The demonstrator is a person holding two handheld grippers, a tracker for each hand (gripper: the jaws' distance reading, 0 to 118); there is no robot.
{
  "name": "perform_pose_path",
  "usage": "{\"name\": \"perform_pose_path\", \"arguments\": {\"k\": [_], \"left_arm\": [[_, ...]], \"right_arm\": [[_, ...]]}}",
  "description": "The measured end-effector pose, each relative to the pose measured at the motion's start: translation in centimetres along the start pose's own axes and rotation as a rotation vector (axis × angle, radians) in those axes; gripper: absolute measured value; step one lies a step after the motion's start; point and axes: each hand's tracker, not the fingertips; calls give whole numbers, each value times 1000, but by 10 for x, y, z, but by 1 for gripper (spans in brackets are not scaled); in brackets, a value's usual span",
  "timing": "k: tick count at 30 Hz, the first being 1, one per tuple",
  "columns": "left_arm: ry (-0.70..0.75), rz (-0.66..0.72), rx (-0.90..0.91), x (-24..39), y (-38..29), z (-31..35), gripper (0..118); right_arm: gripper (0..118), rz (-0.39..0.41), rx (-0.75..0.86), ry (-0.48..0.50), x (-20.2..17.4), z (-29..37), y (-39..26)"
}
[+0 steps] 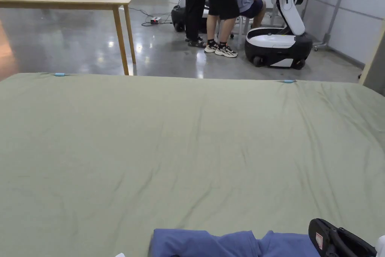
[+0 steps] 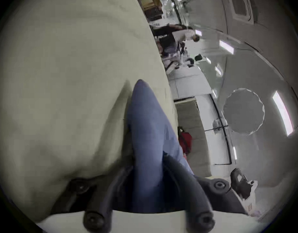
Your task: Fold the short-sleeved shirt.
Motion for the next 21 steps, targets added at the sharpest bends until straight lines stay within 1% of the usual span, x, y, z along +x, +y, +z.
{"name": "perform_pose_path", "arguments": {"k": [1,3,4,6,8,9,10,12,14,17,21], "left_arm": [[40,-30,9,9,0,5,11],[112,-166,82,22,7,26,11],[140,-200,111,29,13,37,10],[253,-270,197,46,25,61,10],[339,-406,257,70,31,82,10],[352,-480,266,83,31,85,10],[394,-561,247,101,27,81,10],[451,-714,216,133,9,65,10],[406,-874,206,164,-23,36,10],[370,-1023,98,191,-74,-24,10],[411,-1174,-89,186,-140,-107,10]], "right_arm": [[4,6,2,-4,2,2,0],[4,10,5,-10,6,5,1],[4,8,5,-13,8,5,2],[4,-3,14,-17,13,7,1],[4,-13,17,-14,16,8,0],[4,-17,20,-13,18,9,-1],[4,-21,21,-7,19,9,-2],[4,-27,22,2,22,8,-4],[4,-35,27,4,26,10,-6],[4,-51,34,8,35,17,-9],[4,-56,36,-20,52,31,-16]]}}
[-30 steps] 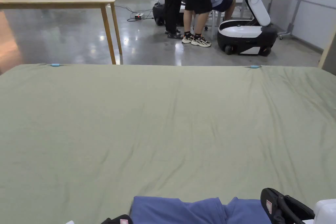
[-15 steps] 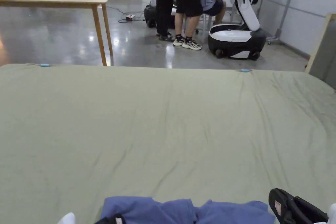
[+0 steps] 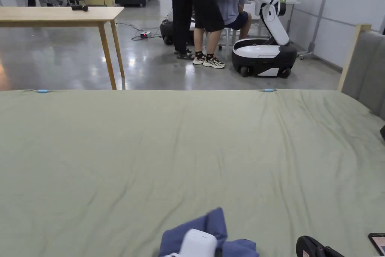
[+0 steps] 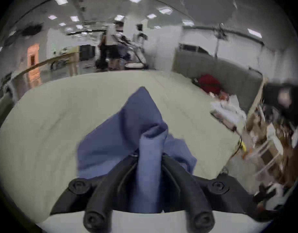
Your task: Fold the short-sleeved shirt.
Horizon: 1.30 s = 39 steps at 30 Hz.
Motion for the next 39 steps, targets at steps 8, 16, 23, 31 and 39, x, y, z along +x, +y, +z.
{"name": "perform_pose_path", "arguments": {"k": [8,16,23,31,39], "left_arm": [[-83,58,-50,8,-4,-10,87],[-128,498,65,-78,4,43,80],[-479,712,-95,-31,-25,-36,2],[-434,635,-177,3,-34,-71,2],[-313,576,23,-79,-32,43,17]], "right_arm": [[4,-28,-14,-10,32,10,-4],[4,-88,-52,48,45,-1,-17],[4,-121,-116,85,53,-12,-25],[4,-148,-213,84,62,-22,-25],[4,-318,-350,249,36,-111,-44]]}}
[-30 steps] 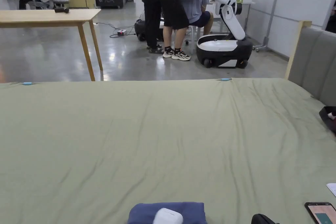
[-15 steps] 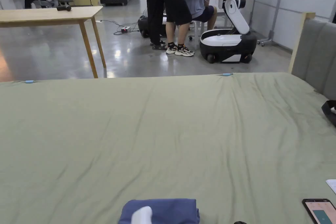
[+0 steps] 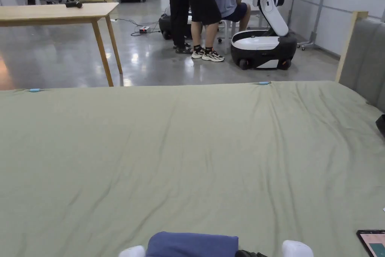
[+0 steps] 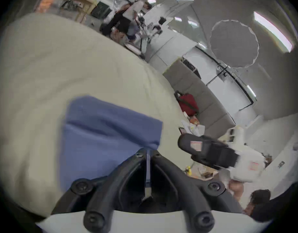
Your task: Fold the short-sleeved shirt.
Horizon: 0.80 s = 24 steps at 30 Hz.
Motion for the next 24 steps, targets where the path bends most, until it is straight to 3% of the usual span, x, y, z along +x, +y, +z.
{"name": "perform_pose_path", "arguments": {"k": [1,4,5,6,7,9,11,14,16,17,19,20,22,24], "left_arm": [[33,-6,25,-9,3,14,37],[78,28,47,-44,8,38,68],[75,71,47,-56,8,41,94],[60,111,57,-69,8,43,103],[49,148,47,-82,9,40,103],[18,233,-7,-106,7,28,103],[-4,305,-46,-126,4,12,104],[-311,452,-34,-135,3,-16,104],[-419,527,-120,-130,0,-49,103],[-410,512,-124,-125,-2,-62,97],[-269,437,-113,-116,-3,-81,50],[-152,400,-122,-113,-3,-85,34],[-201,437,-112,-112,-2,-80,31],[-141,410,-123,-105,4,-67,28]], "right_arm": [[4,-22,-25,21,2,-14,-1],[4,-100,-76,61,15,-44,-11],[4,-117,-89,40,20,-50,-15],[4,-119,-102,-21,26,-55,-18],[4,-123,-110,-52,31,-60,-20],[4,-250,-111,-30,42,-62,-21],[4,-220,-92,-55,42,-61,-20],[4,-216,-90,-47,41,-60,-20],[4,-216,-90,-44,41,-60,-20],[4,-215,-90,-45,40,-59,-20],[4,-202,-87,-53,37,-59,-20],[4,-190,-82,-68,34,-58,-20],[4,-183,-82,-71,33,-55,-20],[4,-154,-75,-57,27,-50,-20]]}}
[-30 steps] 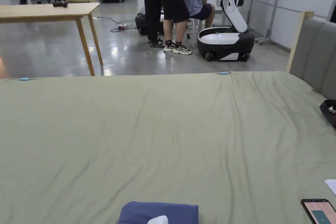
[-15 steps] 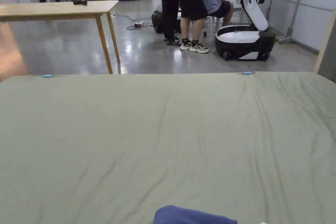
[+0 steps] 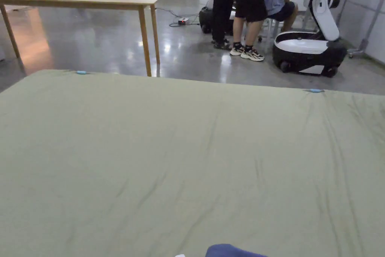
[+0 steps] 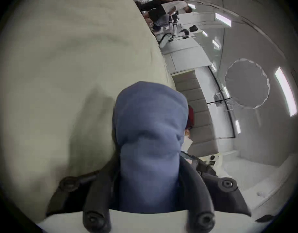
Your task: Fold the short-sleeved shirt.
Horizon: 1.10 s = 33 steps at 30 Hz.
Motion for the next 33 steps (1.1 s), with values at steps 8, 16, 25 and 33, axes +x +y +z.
{"name": "perform_pose_path", "arguments": {"k": [8,16,25,33], "left_arm": [[176,-184,118,-18,59,144,28],[439,-177,315,-105,165,366,28],[506,-45,369,-184,204,483,30],[688,-155,581,-144,170,522,110]], "right_arm": [[4,85,26,20,-44,15,-8],[4,141,2,7,-86,5,-26],[4,215,-38,4,-126,-12,-31],[4,252,-21,30,-146,-3,-32]]}}
